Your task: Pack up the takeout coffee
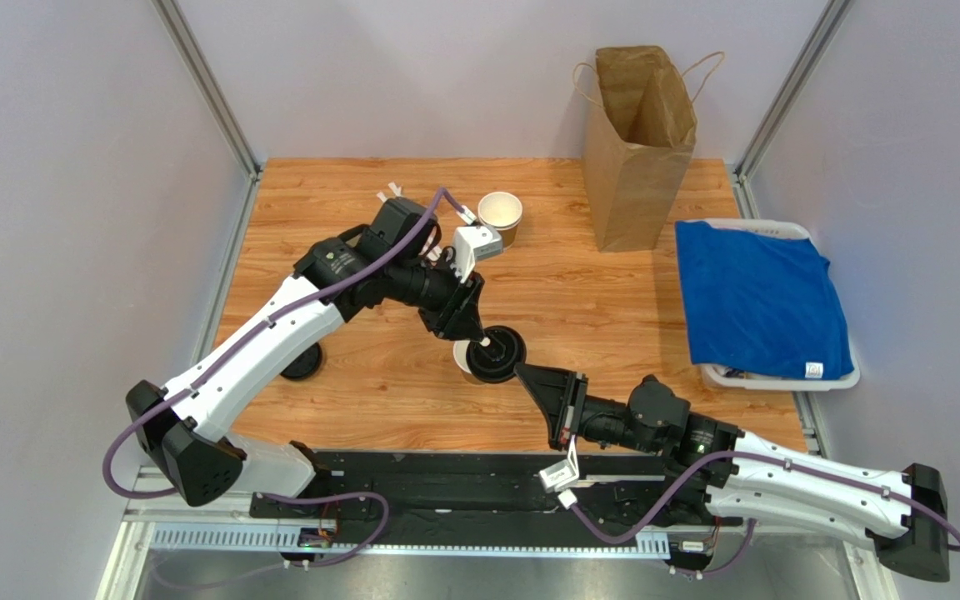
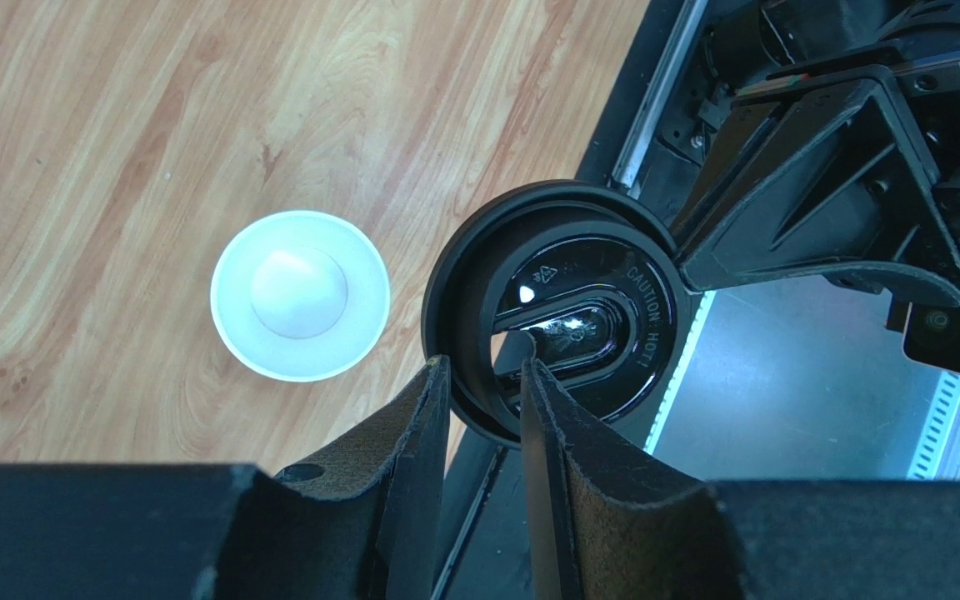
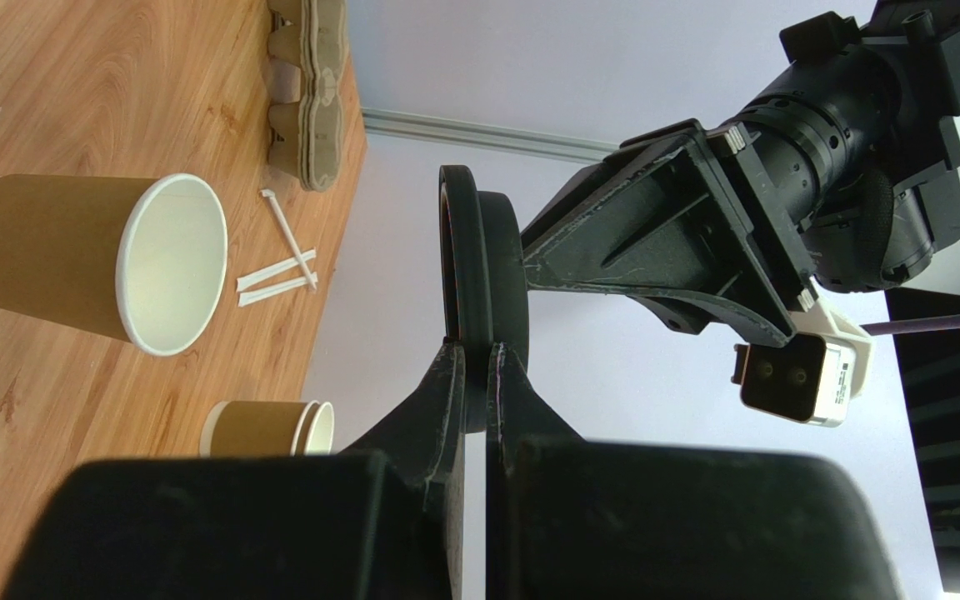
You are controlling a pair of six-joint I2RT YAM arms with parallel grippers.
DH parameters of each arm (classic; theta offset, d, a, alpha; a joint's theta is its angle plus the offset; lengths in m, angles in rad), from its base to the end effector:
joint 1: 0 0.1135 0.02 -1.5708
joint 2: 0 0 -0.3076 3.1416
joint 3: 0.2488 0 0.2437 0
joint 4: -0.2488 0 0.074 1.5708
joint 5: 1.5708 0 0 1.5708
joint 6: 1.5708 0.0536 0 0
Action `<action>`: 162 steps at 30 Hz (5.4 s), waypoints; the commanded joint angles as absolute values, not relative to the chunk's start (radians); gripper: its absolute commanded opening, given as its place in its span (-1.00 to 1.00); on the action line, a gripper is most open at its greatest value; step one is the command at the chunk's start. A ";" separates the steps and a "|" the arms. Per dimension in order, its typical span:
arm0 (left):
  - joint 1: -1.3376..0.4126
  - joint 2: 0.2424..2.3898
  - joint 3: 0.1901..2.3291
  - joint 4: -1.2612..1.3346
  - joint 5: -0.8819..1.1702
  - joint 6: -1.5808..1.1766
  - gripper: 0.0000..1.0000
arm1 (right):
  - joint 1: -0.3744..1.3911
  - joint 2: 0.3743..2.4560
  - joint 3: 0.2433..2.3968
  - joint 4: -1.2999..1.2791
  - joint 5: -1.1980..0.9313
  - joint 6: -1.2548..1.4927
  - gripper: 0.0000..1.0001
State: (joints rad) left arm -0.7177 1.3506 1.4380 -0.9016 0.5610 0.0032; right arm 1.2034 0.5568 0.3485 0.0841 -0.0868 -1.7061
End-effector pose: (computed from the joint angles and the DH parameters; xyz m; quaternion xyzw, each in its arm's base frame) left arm 0.1807 -0.1956 0.4073 0.4106 0.7995 -0.3651 0.2425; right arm 0.0419 0.1219 0.2701 -0.7472 0.0582 -0.1330 0.6486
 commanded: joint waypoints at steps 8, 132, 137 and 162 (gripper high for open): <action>-0.733 1.381 1.428 -0.893 0.580 0.006 -0.42 | 1.210 0.564 0.394 0.112 -0.078 -1.701 -1.00; -0.818 1.530 1.353 -0.778 0.031 0.066 -0.13 | 0.436 1.015 0.793 -0.426 -0.667 0.345 1.00; -0.805 1.448 1.376 -0.815 0.061 0.077 0.23 | 0.436 1.052 0.830 -0.413 -0.709 0.342 0.93; -0.430 1.390 0.927 -0.278 1.029 -0.437 -0.43 | 0.609 1.473 1.023 -0.144 -0.879 0.684 -0.51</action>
State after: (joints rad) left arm -0.4339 1.3540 0.9276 -0.3828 0.9627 -0.3748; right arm 0.5858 1.4448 0.9802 -0.2180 -0.8474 0.6193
